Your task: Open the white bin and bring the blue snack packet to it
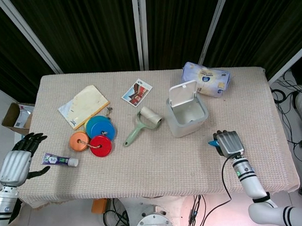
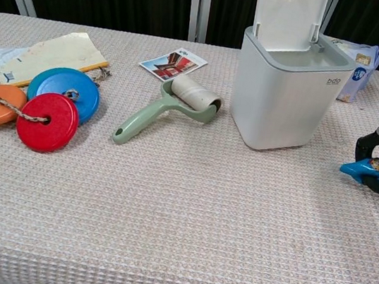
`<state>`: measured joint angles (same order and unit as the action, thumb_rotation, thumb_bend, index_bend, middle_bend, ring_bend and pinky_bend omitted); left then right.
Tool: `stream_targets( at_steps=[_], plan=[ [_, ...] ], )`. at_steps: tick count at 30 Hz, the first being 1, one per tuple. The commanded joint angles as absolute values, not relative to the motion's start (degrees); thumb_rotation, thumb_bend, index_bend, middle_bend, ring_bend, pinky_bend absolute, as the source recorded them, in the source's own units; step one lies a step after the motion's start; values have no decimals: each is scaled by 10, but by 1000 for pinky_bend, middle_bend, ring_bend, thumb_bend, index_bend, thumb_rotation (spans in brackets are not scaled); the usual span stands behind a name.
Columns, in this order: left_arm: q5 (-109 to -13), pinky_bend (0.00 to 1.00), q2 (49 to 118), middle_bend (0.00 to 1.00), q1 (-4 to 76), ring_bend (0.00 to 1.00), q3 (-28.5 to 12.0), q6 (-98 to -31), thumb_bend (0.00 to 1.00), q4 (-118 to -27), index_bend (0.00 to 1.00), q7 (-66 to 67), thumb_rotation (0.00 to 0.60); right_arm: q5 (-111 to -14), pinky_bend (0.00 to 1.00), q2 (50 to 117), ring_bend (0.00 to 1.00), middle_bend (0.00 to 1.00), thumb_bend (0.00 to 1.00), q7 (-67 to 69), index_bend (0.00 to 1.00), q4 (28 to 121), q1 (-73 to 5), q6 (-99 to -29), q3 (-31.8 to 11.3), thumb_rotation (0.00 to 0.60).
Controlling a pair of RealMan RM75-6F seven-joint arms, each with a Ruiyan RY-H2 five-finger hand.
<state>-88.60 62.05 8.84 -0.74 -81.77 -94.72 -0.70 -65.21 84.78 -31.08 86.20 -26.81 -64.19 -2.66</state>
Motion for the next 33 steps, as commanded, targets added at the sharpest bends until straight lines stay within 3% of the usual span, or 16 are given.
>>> stream_targets(
  at_steps=[1, 7, 13, 21, 28, 31, 33],
  plan=[
    [-886, 226, 620, 137, 88, 85, -8, -819, 25, -948, 184, -7, 600, -670, 741, 833, 495, 523, 466, -303, 710, 880, -260, -663, -28, 600],
    [-884, 226, 619, 137, 87, 85, -9, -820, 25, -946, 184, -11, 600, -741, 742, 770, 495, 525, 465, -287, 713, 961, -227, -762, -36, 600],
    [-889, 226, 621, 137, 89, 85, -7, -818, 25, -949, 184, -6, 600, -806, 741, 726, 495, 526, 471, -268, 712, 1016, -220, -834, -73, 600],
    [-890, 226, 623, 137, 91, 85, -6, -814, 25, -949, 184, 1, 600, -743, 742, 769, 493, 523, 476, -310, 696, 1012, -304, -755, -152, 600],
    [-881, 226, 621, 138, 92, 85, -9, -810, 25, -941, 184, -11, 600, -696, 674, 825, 473, 490, 453, -334, 625, 964, -359, -708, -177, 600],
    [-881, 226, 620, 138, 92, 85, -9, -811, 25, -940, 185, -15, 600, -684, 577, 833, 367, 404, 399, -343, 504, 956, -369, -696, -175, 600],
    [-882, 226, 620, 138, 92, 85, -9, -812, 25, -940, 185, -15, 600, -684, 402, 835, 188, 269, 332, -345, 346, 954, -373, -693, -173, 600]
  ],
)
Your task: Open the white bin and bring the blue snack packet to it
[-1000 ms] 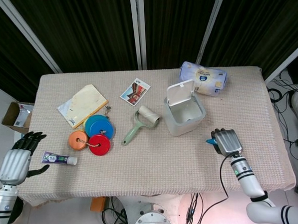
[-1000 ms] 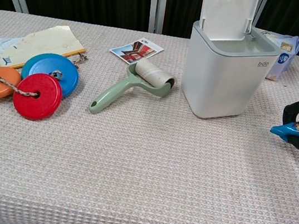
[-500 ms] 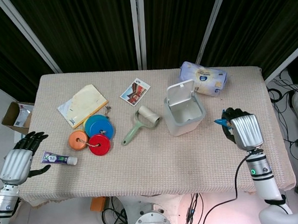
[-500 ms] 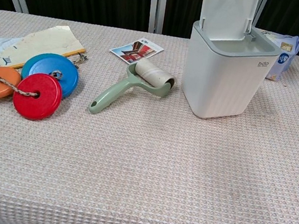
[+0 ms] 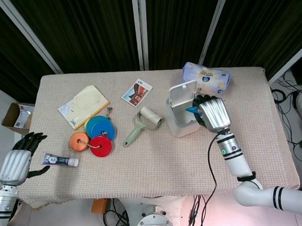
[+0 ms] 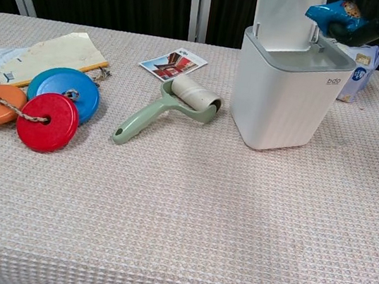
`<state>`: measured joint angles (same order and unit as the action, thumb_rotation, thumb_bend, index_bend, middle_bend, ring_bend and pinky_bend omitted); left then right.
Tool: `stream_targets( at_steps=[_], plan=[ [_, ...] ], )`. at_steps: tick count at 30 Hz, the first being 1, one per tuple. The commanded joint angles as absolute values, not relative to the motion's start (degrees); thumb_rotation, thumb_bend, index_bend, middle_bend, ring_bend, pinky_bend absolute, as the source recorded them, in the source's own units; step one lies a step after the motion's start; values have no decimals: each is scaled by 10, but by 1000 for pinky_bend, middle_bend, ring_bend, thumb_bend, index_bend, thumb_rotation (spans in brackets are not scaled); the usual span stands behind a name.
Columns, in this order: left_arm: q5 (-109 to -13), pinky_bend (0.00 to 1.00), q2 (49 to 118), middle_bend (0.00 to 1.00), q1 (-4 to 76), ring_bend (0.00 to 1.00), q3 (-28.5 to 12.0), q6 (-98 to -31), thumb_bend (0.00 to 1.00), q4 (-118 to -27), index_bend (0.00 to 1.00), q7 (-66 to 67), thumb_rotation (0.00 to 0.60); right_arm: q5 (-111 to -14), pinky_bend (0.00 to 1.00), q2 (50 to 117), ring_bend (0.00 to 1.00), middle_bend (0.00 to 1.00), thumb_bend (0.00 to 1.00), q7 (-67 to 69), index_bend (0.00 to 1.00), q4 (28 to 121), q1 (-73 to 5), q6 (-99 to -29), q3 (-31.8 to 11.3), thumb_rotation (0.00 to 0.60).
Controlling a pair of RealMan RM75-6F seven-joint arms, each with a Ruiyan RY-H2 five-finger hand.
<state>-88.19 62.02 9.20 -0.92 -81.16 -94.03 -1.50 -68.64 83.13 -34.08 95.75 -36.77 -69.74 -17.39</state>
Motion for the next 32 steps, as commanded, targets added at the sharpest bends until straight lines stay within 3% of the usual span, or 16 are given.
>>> stream_targets(
  at_steps=[1, 3, 5, 13, 19, 23, 32],
  plan=[
    [-883, 226, 620, 138, 92, 85, -9, -813, 25, -940, 185, -15, 600, -684, 287, 835, 95, 188, 290, -343, 242, 955, -374, -693, -172, 600],
    [-883, 226, 620, 138, 91, 85, -9, -814, 25, -941, 185, -16, 600, -694, 127, 833, 9, 83, 219, -326, 73, 959, -374, -692, -171, 600],
    [-884, 226, 620, 138, 91, 85, -8, -815, 25, -941, 184, -15, 600, -707, 57, 829, 0, 34, 173, -309, 4, 961, -373, -697, -168, 600],
    [-890, 226, 620, 137, 90, 85, -7, -817, 25, -946, 185, -8, 600, -748, 26, 790, 0, 8, 147, -300, 0, 1000, -329, -744, -128, 600],
    [-893, 226, 619, 138, 88, 85, -6, -824, 25, -949, 184, -11, 600, -806, 0, 716, 0, 0, 135, -313, 0, 1042, -191, -873, -14, 600],
    [-894, 226, 619, 138, 88, 85, -7, -825, 25, -951, 185, -8, 600, -811, 0, 689, 0, 0, 129, -222, 0, 1010, -107, -927, 37, 600],
    [-895, 226, 622, 137, 88, 85, -6, -825, 24, -953, 184, -1, 600, -815, 0, 692, 0, 0, 128, -116, 0, 904, -40, -962, 42, 600]
  ],
)
